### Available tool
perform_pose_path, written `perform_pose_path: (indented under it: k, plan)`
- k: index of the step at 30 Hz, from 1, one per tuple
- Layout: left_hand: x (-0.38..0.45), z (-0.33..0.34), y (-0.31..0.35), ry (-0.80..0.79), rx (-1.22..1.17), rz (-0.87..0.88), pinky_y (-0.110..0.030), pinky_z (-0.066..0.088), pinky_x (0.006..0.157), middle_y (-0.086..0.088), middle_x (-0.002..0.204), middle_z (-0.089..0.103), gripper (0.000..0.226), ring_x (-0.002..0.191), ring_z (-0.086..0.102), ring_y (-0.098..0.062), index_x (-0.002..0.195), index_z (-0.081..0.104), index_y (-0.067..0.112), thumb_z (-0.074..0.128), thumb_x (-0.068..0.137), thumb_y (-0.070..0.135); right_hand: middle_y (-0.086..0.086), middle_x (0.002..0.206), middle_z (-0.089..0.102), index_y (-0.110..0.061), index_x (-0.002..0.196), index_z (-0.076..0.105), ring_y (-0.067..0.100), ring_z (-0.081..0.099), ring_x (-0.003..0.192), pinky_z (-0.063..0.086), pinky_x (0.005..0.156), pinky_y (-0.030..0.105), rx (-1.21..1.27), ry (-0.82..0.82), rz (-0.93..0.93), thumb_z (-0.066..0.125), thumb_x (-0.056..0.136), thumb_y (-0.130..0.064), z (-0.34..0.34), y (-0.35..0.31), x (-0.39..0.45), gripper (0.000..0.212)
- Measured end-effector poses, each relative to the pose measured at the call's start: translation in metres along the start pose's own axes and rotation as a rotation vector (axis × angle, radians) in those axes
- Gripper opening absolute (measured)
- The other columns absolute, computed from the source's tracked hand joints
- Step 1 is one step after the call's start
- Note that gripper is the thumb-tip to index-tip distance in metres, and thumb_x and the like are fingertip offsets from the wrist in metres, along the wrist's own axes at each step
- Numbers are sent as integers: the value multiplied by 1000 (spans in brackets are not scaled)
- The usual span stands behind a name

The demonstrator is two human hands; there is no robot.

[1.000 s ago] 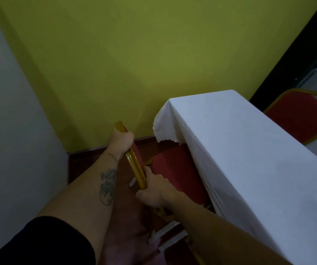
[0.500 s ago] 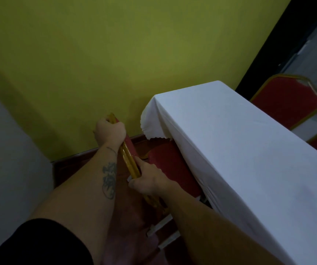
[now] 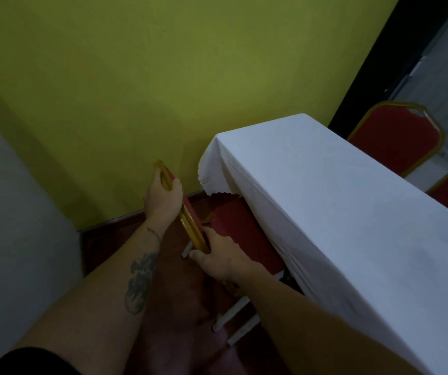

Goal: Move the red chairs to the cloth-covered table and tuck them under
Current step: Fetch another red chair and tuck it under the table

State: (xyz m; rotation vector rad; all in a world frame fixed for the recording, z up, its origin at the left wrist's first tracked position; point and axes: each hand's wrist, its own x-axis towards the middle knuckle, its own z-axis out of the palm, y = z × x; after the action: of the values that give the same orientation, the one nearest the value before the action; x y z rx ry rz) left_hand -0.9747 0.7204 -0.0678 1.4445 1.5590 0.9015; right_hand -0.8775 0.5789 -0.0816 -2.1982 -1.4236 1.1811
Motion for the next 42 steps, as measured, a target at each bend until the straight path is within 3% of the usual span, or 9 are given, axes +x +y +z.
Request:
perform_pose_path:
  k: [4,9,15,18,22,24,31,38,42]
  plan:
    - [-46,-13,-5,-28,-61,21,-40,54,81,10,89,65,11,87,65,-22,103,58,34,56,93,33,12,143,56,-21,158,35,30,61,120,53,100,42,-56,-71,11,60,96,-38,-15,23,-44,69]
    - [-119,-8,-13,-101,-9,-101,-44,57,86,4,93,72,22,90,68,-26,100,70,28,60,81,31,11,145,54,-15,152,41,27,57,125,50,104,38,-137,-146,55,60,95,-26,-20,73,-121,61]
    - [-239,27,-30,-394,61,-231,-41,57,85,-5,104,70,37,92,69,-22,120,62,22,60,84,27,6,142,55,-19,150,46,24,56,123,47,100,34,-69,-17,61,62,85,-55,-15,131,-214,76]
    - [-290,47,-25,-481,38,-238,-38,50,90,-5,107,63,25,104,64,-26,113,66,10,59,94,26,5,118,64,-23,122,59,23,64,102,54,91,38,-195,31,40,63,79,-54,-19,142,-254,53]
    - [-332,71,-20,-417,-8,-332,-36,45,90,-12,120,60,49,109,57,-32,136,55,2,57,95,29,3,89,58,-18,83,55,26,63,86,51,73,35,-374,12,92,66,78,-38,-17,155,-301,23]
    - [-339,78,-21,-376,-15,-362,-38,45,95,-15,137,56,55,119,55,-36,145,47,3,53,96,27,0,80,51,-19,73,49,24,58,77,47,67,33,-398,97,72,62,81,-29,-13,159,-311,19]
    - [-315,80,-18,-347,-26,-368,-40,40,101,-20,147,49,55,129,50,-38,149,41,-1,52,100,22,2,84,57,-19,78,52,25,61,80,48,68,34,-412,164,31,64,79,-28,-9,144,-287,15]
    - [-272,77,-9,-377,-50,-310,-33,40,82,-17,123,58,46,99,53,-29,139,47,-6,52,99,16,8,100,59,-17,95,54,31,62,92,48,73,38,-365,202,65,62,83,-34,-11,120,-250,23]
    - [-252,76,-5,-448,-122,-315,-40,46,98,-15,136,57,62,115,57,-33,146,44,1,58,91,25,5,97,59,-19,86,51,28,62,89,48,71,37,-367,228,78,64,81,-37,-16,114,-233,22]
